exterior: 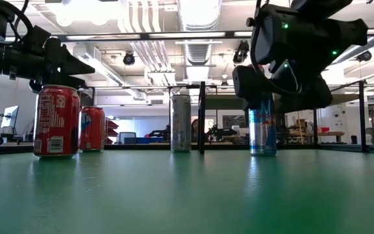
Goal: Place canned beverage on shelf
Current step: Put the blue soda can on the shelf aligned with the other blue soda can
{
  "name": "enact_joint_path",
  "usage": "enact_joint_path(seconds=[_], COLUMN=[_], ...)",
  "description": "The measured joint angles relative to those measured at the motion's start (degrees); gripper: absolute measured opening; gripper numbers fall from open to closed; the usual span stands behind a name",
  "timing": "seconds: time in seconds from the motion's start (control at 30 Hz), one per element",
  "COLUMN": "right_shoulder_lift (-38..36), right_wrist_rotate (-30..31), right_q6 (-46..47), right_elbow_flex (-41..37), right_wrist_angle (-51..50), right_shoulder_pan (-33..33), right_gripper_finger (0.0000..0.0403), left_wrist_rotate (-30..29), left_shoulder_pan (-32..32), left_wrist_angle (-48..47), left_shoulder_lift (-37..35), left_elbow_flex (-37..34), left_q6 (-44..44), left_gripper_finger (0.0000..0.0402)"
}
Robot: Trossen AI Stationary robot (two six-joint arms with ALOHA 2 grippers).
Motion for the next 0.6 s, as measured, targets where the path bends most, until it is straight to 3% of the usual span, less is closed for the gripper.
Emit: enact_joint_path(seconds=[0.33,0.6], right_shoulder_lift=[0.0,0.1], right_wrist_rotate=[1.9,-0.8], right_q6=[-1.4,-1.9], right_elbow_flex=[0.6,1.6], right_wrist_angle=[1.2,0.9], right_shoulder_pan=[0.2,0.0], right_gripper_finger=[0.0361,0.0242], left_wrist_rotate=[0.0,0.0], left_shoulder_pan=[0.0,0.0], left_wrist_angle=[0.0,0.0], left_shoulder_lift=[0.0,0.0], left_elbow_flex=[0.0,0.0], left_q6=[0.0,0.0], left_gripper_finger=[0.0386,0.0386])
